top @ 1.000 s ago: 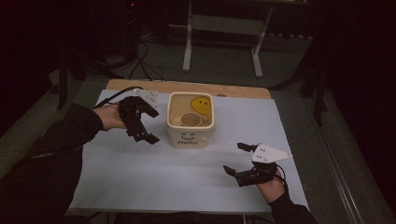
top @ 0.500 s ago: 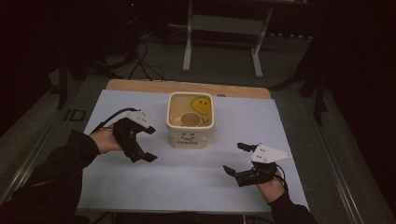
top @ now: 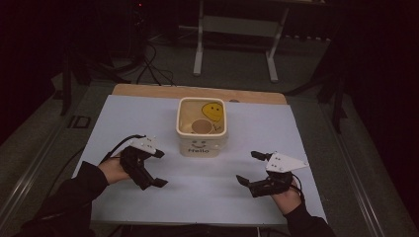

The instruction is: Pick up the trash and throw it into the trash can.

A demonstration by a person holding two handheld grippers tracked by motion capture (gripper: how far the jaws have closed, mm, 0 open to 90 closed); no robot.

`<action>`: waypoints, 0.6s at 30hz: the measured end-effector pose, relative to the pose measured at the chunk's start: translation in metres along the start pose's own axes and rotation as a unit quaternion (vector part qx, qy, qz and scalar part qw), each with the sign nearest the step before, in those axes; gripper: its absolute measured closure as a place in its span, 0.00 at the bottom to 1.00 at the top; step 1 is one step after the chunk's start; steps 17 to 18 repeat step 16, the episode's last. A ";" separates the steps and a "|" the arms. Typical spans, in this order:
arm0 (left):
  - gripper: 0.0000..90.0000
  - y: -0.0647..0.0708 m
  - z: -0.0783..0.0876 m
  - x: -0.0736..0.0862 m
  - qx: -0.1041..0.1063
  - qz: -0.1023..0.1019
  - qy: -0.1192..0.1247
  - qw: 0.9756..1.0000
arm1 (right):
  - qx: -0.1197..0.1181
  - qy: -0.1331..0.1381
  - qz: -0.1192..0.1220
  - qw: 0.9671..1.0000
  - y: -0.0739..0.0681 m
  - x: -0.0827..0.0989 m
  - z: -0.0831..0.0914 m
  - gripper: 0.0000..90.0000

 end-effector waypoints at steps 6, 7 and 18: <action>0.01 0.002 -0.013 0.013 0.007 0.016 0.012 1.000 | 0.000 -0.001 0.000 1.000 0.000 0.001 -0.001 0.11; 0.01 0.003 -0.015 0.015 0.010 0.019 0.016 1.000 | 0.000 -0.001 0.000 1.000 0.000 0.001 -0.001 0.11; 0.01 0.010 -0.030 0.026 0.015 0.026 0.023 0.999 | 0.000 -0.003 0.000 1.000 0.001 0.002 -0.001 0.11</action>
Point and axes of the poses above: each handheld gripper's, and its own axes: z roughly backward along the jaws, x roughly out of its underside, y roughly to its right, the point moved 10 cm from there along -z, roughly forward along the jaws, and after that the axes turned 3 degrees about -y, right-handed, at the moved point
